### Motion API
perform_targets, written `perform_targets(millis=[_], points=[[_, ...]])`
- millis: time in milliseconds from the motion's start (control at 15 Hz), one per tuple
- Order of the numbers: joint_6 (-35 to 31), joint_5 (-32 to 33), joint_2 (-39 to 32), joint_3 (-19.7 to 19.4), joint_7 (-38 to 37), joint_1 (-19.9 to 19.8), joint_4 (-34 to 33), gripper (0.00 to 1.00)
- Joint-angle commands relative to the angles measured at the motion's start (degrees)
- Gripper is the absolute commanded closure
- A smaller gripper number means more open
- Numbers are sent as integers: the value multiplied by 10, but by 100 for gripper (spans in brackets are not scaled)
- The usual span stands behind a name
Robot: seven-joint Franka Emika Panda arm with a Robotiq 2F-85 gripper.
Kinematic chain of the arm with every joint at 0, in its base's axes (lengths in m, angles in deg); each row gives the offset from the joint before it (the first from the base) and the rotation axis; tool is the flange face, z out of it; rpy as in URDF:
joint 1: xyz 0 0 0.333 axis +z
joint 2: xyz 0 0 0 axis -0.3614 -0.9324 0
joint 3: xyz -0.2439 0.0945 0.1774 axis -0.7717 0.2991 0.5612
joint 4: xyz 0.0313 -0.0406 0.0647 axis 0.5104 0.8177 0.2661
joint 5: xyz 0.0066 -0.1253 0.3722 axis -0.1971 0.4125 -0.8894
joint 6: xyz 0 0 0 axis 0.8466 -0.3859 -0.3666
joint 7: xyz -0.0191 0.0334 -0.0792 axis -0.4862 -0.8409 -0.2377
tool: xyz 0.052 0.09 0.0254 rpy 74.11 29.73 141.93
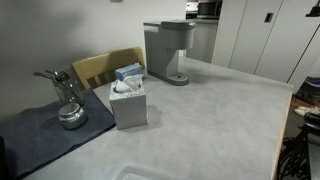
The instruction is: Press down on the top of the coffeemaker
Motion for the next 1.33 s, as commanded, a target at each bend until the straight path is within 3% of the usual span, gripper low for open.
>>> perform_targets(millis=[0, 1267], points=[[35, 2, 0, 3, -2, -1, -6, 0], [32, 0, 0, 0, -4, 1, 0, 0]])
